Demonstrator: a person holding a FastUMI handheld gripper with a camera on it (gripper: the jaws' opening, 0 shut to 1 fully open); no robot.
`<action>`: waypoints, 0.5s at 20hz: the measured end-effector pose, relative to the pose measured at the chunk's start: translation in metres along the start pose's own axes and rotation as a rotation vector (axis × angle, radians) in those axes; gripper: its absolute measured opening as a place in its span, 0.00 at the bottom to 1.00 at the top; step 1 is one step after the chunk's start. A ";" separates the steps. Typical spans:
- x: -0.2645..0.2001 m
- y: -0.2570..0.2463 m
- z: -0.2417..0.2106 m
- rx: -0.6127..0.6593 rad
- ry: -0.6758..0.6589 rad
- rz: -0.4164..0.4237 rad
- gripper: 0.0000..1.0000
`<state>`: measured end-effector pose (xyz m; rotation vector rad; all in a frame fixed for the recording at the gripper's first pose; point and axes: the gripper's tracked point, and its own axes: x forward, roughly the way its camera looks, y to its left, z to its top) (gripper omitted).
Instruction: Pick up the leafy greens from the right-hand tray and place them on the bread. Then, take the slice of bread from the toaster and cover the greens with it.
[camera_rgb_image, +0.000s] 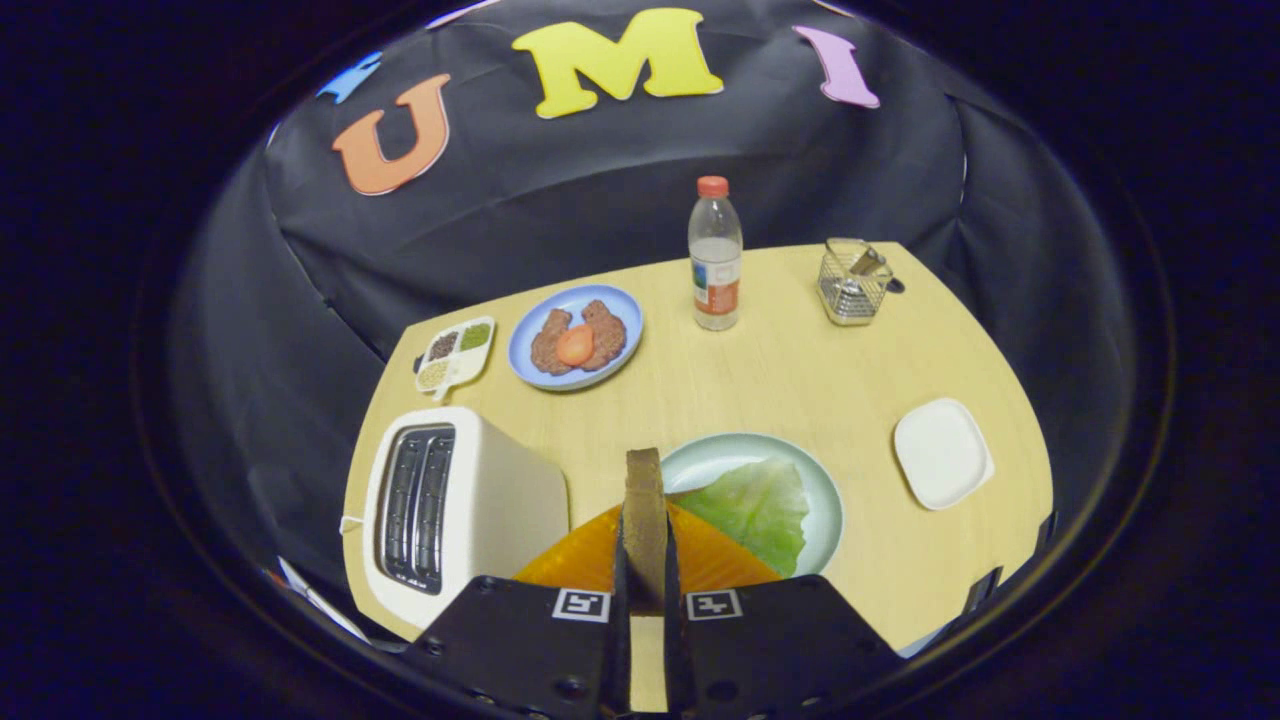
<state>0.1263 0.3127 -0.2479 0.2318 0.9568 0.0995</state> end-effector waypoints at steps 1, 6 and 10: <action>0.008 -0.004 -0.001 0.006 0.012 -0.004 0.13; 0.035 -0.017 -0.007 0.035 0.050 0.015 0.13; 0.044 -0.036 -0.001 0.029 0.061 0.024 0.18</action>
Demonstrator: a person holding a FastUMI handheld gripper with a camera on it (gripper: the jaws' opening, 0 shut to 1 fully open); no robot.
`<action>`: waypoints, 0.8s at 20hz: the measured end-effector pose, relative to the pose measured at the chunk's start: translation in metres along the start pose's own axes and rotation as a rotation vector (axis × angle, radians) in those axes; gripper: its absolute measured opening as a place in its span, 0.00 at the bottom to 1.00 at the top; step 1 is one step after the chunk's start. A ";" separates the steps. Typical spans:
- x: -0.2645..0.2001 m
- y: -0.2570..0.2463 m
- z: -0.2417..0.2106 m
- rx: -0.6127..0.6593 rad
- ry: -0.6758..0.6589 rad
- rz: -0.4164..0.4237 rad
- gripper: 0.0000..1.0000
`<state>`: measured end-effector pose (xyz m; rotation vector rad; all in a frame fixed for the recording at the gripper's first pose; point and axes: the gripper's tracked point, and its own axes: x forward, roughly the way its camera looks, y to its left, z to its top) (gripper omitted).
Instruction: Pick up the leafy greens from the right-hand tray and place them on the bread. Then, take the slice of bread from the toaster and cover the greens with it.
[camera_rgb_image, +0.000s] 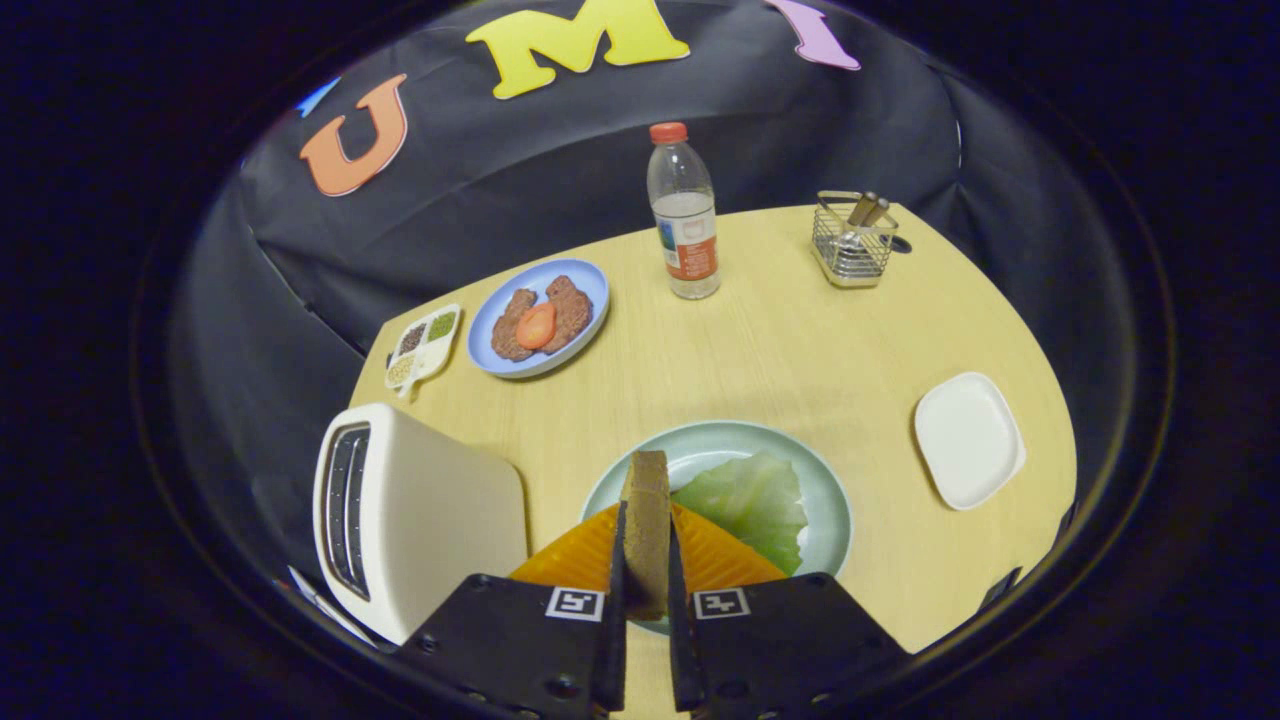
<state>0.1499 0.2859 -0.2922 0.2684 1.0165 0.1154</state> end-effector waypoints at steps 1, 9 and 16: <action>0.002 -0.005 0.001 -0.003 0.006 -0.005 0.18; 0.013 -0.038 -0.002 -0.021 0.076 0.006 0.33; 0.021 -0.059 -0.022 0.005 0.124 -0.026 0.54</action>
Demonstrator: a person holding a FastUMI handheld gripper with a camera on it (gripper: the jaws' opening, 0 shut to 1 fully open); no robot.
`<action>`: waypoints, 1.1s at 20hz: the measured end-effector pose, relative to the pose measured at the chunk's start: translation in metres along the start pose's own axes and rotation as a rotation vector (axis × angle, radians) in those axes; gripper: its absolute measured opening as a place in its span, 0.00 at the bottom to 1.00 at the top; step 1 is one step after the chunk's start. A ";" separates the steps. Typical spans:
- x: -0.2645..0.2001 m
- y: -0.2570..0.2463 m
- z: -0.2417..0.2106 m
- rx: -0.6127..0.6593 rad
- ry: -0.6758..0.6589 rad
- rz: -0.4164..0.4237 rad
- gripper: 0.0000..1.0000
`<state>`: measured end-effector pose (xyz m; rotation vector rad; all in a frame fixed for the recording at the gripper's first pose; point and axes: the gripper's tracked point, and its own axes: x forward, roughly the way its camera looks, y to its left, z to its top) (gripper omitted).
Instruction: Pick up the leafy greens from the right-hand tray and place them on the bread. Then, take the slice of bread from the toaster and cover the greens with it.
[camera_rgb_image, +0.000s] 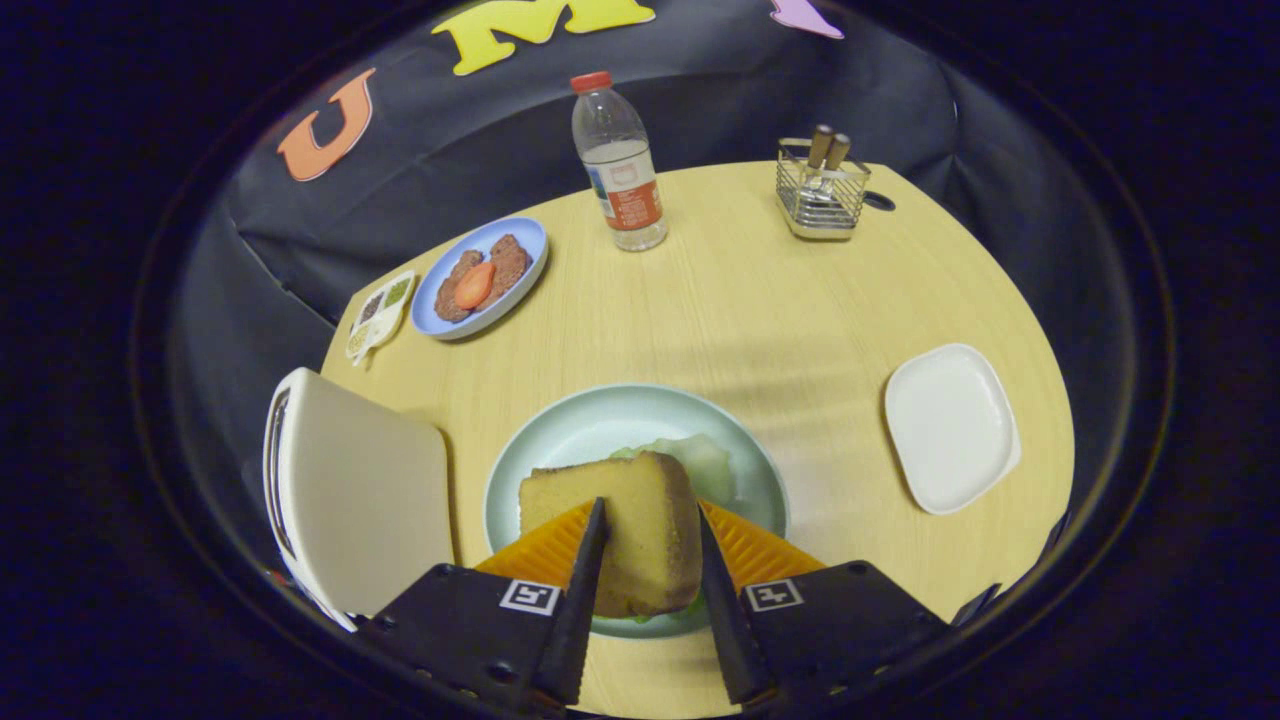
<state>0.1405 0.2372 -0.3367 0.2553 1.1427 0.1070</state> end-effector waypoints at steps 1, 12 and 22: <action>-0.001 0.000 0.000 -0.001 0.005 0.001 0.56; -0.074 0.001 0.029 -0.078 -0.159 0.023 0.81; -0.215 0.000 0.059 -0.139 -0.464 -0.038 0.97</action>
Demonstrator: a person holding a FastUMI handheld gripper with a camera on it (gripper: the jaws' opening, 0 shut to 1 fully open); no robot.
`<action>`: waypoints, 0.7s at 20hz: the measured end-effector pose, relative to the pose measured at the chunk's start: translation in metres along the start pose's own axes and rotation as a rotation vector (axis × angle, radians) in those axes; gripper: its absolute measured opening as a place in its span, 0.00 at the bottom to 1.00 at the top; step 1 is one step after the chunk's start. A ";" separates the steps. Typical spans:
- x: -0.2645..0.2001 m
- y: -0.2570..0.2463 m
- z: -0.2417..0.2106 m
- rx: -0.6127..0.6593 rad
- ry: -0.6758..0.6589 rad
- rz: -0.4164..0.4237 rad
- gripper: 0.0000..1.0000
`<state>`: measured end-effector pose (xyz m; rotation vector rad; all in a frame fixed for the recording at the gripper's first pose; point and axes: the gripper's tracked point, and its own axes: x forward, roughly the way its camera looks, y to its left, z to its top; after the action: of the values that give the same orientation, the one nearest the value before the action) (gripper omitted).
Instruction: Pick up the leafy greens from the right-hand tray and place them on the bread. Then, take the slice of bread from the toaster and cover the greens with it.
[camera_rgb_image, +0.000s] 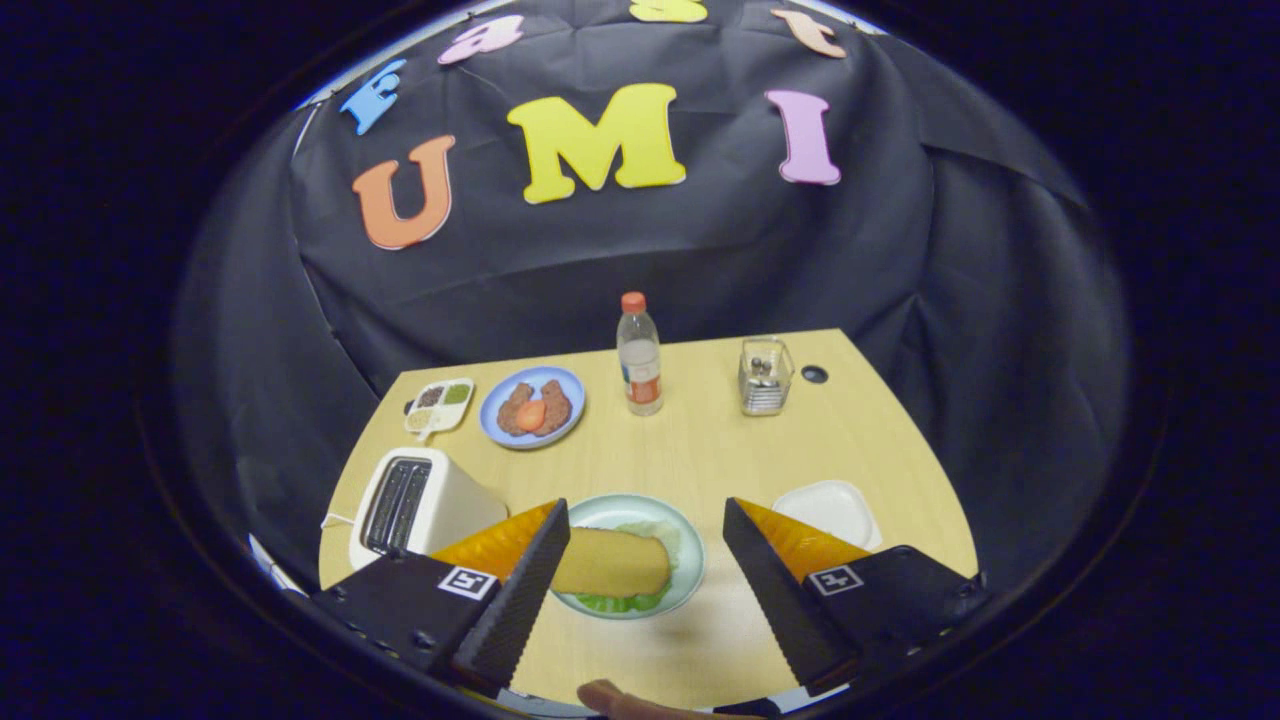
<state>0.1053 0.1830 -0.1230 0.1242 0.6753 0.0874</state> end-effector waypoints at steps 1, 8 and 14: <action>-0.015 0.000 0.011 -0.016 -0.044 -0.012 0.97; -0.146 -0.001 0.087 -0.055 -0.393 -0.085 0.96; -0.211 0.012 0.106 0.010 -0.541 0.005 0.96</action>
<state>0.0074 0.1602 0.0911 0.1512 0.1356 0.0520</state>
